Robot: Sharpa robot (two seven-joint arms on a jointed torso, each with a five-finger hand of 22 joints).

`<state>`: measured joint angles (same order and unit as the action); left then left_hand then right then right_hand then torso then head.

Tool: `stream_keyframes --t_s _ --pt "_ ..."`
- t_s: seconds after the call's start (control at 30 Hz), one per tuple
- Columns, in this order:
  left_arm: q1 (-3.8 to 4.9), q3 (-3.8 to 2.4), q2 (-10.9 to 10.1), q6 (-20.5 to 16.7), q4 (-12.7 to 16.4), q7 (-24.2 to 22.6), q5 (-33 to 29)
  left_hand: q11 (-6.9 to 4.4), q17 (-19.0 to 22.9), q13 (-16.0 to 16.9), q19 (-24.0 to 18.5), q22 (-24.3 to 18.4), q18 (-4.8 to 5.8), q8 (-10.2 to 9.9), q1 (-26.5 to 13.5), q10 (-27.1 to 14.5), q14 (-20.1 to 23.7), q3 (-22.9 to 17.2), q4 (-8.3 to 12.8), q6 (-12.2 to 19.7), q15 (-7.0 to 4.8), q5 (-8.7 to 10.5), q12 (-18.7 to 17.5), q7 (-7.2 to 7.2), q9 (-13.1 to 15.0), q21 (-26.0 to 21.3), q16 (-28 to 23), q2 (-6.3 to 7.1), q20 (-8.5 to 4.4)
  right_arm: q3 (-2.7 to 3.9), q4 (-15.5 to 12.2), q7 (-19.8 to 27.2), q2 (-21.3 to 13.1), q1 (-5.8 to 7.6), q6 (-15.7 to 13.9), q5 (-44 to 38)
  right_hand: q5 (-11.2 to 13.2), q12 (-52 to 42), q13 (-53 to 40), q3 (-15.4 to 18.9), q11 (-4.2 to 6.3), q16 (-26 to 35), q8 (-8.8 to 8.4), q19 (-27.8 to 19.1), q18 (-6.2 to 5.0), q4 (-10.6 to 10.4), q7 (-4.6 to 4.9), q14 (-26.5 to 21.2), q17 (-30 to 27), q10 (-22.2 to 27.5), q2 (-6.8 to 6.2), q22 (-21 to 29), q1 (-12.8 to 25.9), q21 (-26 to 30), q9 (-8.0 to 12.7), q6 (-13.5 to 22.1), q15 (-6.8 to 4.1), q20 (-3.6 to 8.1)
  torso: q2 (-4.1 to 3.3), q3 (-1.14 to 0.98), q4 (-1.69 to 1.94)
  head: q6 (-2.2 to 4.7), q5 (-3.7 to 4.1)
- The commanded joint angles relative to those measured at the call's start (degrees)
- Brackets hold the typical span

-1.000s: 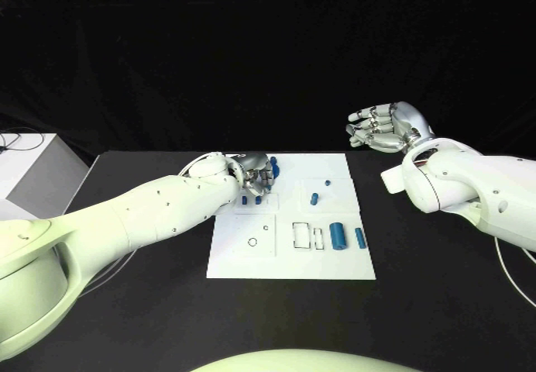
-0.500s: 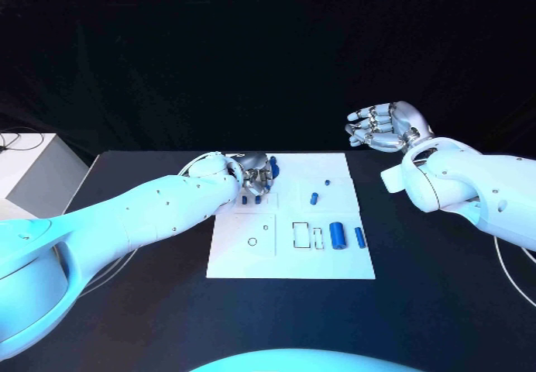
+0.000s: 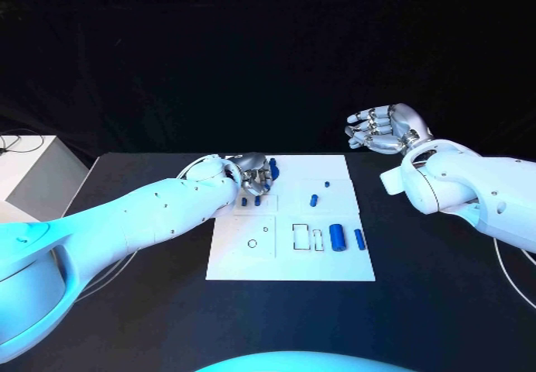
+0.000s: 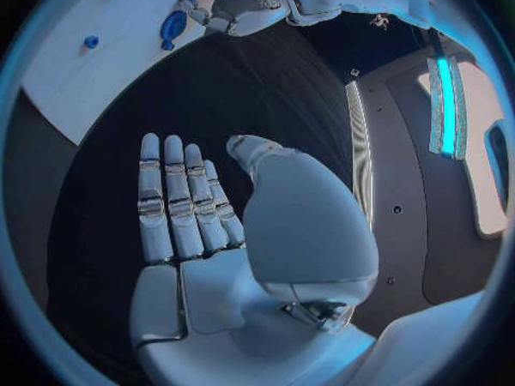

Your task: Assemble the parts on the task board

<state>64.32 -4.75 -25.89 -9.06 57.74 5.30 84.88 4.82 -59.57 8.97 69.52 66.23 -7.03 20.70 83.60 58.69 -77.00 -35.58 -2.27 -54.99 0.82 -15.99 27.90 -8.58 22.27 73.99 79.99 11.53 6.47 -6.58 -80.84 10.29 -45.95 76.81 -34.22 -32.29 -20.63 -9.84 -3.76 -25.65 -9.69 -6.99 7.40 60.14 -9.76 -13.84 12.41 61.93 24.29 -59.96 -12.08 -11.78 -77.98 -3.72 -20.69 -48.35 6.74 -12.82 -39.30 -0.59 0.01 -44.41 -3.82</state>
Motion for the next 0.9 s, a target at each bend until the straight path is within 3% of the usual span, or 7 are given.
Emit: stream_keyframes --t_s 0.03,0.27,0.47,0.6,0.7,0.9 --pt "-0.01 -0.08 -0.52 -3.11 0.91 -1.95 -2.47 0.12 -0.13 -0.11 0.64 0.22 0.78 -0.33 -0.42 0.57 -0.43 -0.09 0.49 -0.25 0.08 -0.01 -0.69 -0.12 0.06 0.41 0.38 -0.25 0.04 0.02 0.01 0.54 0.03 0.01 0.86 -0.17 -0.35 0.31 0.08 -0.25 -0.39 0.34 -0.32 0.06 -0.75 -0.07 1.6 0.3 -0.06 0.07 -0.16 0.07 0.04 -0.09 0.05 0.07 0.27 -0.23 0.02 0.04 0.05 0.1 0.13" --pt "0.0 -0.9 -2.76 -2.48 3.57 -2.17 -4.21 0.19 0.12 -0.25 0.61 0.2 0.78 -0.63 -0.79 0.79 -0.42 -0.12 0.61 -0.3 0.15 0.01 -1.46 -0.17 0.06 0.41 0.33 -0.12 0.1 0.02 0.06 0.49 -0.09 0.01 0.91 -0.17 -0.35 0.31 0.08 -0.25 -0.39 0.34 -0.32 0.06 -0.75 -0.07 1.6 0.3 -0.06 0.07 -0.16 0.07 0.04 -0.09 0.05 0.07 0.27 -0.23 0.11 0.02 0.17 0.14 0.18" --pt "0.02 -2.37 -5.84 -0.81 6.86 -1.38 -4.75 0.2 0.25 -0.3 0.55 0.16 0.77 -0.77 -1.06 0.95 -0.39 -0.06 0.62 -0.37 0.18 0.03 -1.86 -0.17 0.08 0.38 0.29 -0.04 0.14 0.02 0.05 0.4 -0.29 0.01 1.01 -0.17 -0.35 0.31 0.08 -0.25 -0.39 0.34 -0.32 0.06 -0.75 -0.07 1.6 0.3 -0.06 0.07 -0.16 0.07 0.04 -0.09 0.05 0.07 0.27 -0.23 0.11 0.07 0.32 0.1 0.24" --pt "0.03 -3.16 -7.79 1.05 8.64 -0.76 -4.6 0.17 0.51 -0.38 0.53 0.18 0.78 -1.05 -1.99 1.45 -0.35 0.36 0.38 -0.63 0.2 0.13 -2.76 -0.1 0.17 0.34 0.25 0.19 0.22 0.02 0.02 0.35 -0.41 0.01 1.06 -0.17 -0.35 0.31 0.08 -0.25 -0.39 0.34 -0.32 0.06 -0.75 -0.07 1.6 0.3 -0.06 0.07 -0.16 0.07 0.04 -0.09 0.05 0.07 0.27 -0.23 -0.01 0.05 0.22 0.16 0.03" --pt "0.02 -3.42 -8.49 1.77 9.02 -0.42 -4.15 0.16 0.57 -0.38 0.56 0.23 0.79 -1.07 -2.08 1.49 -0.32 0.41 0.35 -0.65 0.2 0.13 -2.83 -0.1 0.18 0.36 0.23 0.22 0.23 0.02 0.03 0.33 -0.46 0.01 1.07 -0.17 -0.35 0.31 0.08 -0.25 -0.39 0.34 -0.32 0.06 -0.75 -0.07 1.6 0.3 -0.06 0.07 -0.16 0.07 0.04 -0.09 0.05 0.07 0.27 -0.23 -0.03 0.1 0.29 0.13 0.02" --pt "0.01 -3.59 -8.43 2.42 8.16 -0.14 -2.9 0.14 0.56 -0.38 0.62 0.3 0.81 -1.1 -2.15 1.58 -0.34 0.44 0.31 -0.71 0.19 0.12 -2.95 -0.06 0.2 0.4 0.24 0.17 0.23 0.02 0.05 0.32 -0.42 0.01 1.13 -0.17 -0.35 0.31 0.08 -0.25 -0.39 0.34 -0.32 0.06 -0.75 -0.07 1.6 0.3 -0.06 0.07 -0.16 0.07 0.04 -0.09 0.05 0.07 0.27 -0.23 -0.08 0.09 0.05 0.06 -0.31"
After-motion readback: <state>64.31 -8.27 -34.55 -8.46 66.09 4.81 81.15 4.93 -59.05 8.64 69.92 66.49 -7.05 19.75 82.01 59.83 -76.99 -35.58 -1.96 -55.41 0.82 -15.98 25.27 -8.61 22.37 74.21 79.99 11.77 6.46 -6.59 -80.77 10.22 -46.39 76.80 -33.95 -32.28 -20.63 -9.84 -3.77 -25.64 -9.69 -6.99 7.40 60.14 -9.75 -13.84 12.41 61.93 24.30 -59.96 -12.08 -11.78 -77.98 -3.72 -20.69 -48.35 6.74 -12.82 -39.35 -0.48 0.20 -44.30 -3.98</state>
